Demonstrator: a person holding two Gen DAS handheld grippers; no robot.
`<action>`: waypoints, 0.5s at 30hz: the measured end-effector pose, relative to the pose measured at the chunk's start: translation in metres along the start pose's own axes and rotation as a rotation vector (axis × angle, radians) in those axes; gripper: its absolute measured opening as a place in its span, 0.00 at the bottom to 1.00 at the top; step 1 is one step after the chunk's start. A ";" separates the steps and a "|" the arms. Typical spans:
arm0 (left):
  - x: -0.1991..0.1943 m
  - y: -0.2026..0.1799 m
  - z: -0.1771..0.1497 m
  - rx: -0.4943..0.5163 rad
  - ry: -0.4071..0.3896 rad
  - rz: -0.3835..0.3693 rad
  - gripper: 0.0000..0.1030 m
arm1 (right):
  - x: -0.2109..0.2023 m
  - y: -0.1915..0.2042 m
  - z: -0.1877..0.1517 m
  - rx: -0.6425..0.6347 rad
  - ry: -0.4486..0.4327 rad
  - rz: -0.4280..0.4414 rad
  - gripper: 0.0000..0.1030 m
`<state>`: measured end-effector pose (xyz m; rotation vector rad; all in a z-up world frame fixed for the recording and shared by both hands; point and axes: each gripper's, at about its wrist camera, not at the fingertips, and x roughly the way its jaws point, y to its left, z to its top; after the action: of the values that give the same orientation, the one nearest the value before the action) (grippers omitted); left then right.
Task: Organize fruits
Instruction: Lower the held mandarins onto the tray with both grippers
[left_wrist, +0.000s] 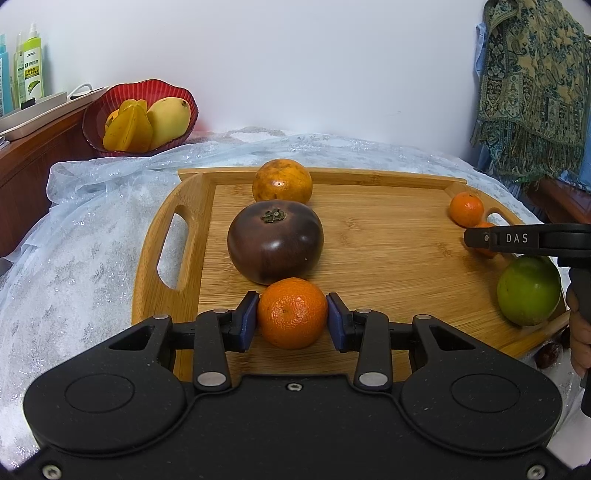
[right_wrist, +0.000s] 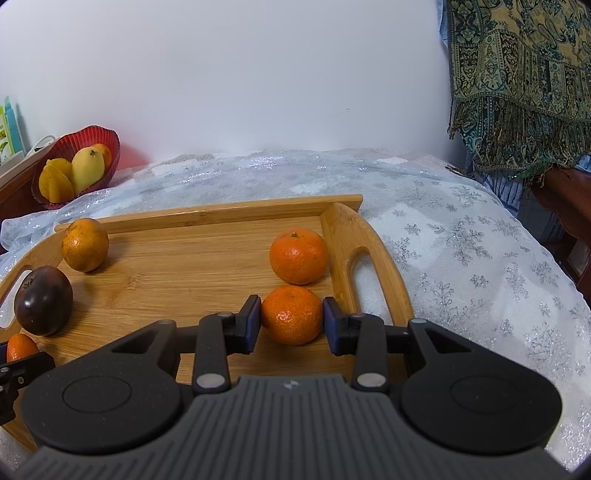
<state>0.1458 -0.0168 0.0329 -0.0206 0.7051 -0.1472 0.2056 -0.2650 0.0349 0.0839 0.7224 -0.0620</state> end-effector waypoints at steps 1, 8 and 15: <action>0.000 0.000 0.000 0.001 0.000 0.000 0.36 | 0.000 0.000 0.000 0.001 0.000 0.000 0.40; 0.000 0.000 0.000 0.000 0.000 -0.001 0.36 | 0.000 -0.001 0.000 0.007 0.000 0.002 0.43; 0.000 0.000 0.000 -0.002 0.001 -0.002 0.37 | 0.000 -0.001 0.000 0.008 0.000 0.003 0.46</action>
<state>0.1458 -0.0166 0.0329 -0.0228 0.7058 -0.1481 0.2054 -0.2661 0.0351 0.0925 0.7222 -0.0619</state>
